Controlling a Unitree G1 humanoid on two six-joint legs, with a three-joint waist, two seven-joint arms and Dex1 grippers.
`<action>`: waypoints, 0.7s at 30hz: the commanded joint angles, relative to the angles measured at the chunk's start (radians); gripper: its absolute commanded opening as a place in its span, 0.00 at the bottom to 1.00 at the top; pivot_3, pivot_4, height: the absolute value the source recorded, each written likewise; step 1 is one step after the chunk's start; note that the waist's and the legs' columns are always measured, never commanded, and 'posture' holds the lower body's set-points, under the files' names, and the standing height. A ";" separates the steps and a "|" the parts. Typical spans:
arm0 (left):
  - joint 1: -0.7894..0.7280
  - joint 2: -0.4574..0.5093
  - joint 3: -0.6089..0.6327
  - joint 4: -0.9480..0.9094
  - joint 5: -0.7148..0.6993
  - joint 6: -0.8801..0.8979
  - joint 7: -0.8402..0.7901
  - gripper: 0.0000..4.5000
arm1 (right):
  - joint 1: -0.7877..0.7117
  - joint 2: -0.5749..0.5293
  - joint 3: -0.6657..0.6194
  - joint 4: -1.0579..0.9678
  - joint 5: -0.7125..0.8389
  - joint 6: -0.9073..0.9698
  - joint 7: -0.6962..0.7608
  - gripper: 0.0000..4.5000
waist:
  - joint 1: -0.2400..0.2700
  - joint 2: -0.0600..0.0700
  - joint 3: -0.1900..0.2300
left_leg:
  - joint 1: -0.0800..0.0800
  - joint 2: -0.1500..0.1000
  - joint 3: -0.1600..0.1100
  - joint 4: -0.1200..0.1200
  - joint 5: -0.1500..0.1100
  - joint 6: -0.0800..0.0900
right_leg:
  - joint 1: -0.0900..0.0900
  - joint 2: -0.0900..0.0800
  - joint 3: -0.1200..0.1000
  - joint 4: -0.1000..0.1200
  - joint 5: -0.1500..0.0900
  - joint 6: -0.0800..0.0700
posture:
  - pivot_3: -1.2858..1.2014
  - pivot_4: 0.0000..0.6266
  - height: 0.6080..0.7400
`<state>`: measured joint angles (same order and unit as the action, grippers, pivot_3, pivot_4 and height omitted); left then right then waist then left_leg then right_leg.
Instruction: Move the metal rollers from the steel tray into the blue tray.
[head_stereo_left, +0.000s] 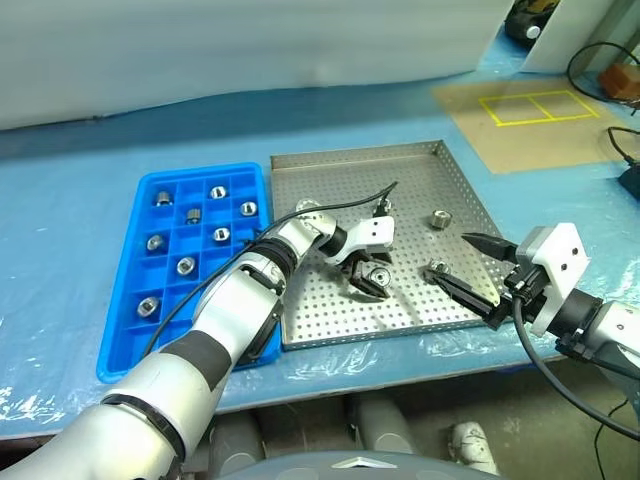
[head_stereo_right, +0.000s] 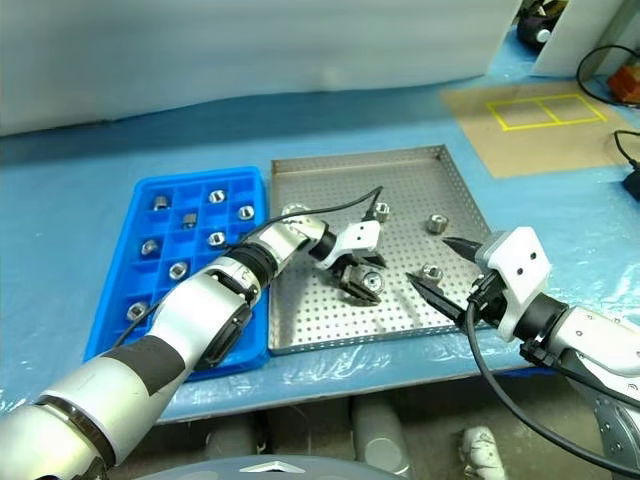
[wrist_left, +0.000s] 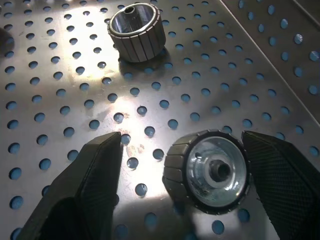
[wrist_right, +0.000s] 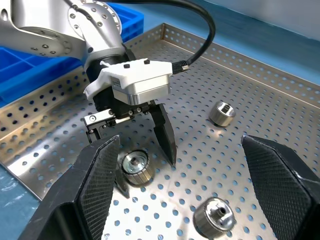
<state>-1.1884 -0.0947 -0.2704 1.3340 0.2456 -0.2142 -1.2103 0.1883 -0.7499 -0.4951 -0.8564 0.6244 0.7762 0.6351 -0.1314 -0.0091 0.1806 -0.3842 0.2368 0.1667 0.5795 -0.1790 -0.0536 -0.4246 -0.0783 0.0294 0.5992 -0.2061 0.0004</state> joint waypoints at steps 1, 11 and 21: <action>0.016 -0.008 -0.013 0.004 0.026 -0.003 0.018 0.90 | 0.007 -0.015 -0.034 -0.040 0.017 -0.002 -0.016 0.90 | -0.009 0.000 0.000 | -0.001 0.000 0.000 0.000 0.000 0.001 | 0.000 0.000 0.000 -0.001 0.000 0.000 | 0.21 0.24 1.00; 0.026 0.022 -0.028 0.001 0.051 -0.016 -0.015 0.63 | -0.008 -0.030 -0.011 -0.017 0.016 -0.018 -0.030 0.90 | -0.053 0.003 -0.003 | -0.002 -0.007 0.000 -0.001 -0.004 0.008 | 0.005 -0.007 -0.002 -0.012 0.001 0.001 | 0.22 0.24 1.00; 0.004 0.039 0.016 -0.015 0.005 -0.035 -0.056 0.44 | -0.045 -0.034 0.036 0.012 0.006 -0.030 -0.030 0.90 | -0.080 0.004 -0.003 | -0.003 -0.014 0.000 0.002 -0.007 0.016 | 0.008 -0.016 -0.002 -0.015 0.001 0.002 | 0.23 0.24 1.00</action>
<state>-1.1736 -0.0528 -0.2668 1.3257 0.2631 -0.2404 -1.2491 0.1568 -0.7734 -0.4555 -0.8368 0.6302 0.7688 0.6058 -0.2119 -0.0054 0.1773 -0.3872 0.2225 0.1665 0.5810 -0.1858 -0.0374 -0.4169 -0.0946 0.0270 0.5845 -0.2052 0.0027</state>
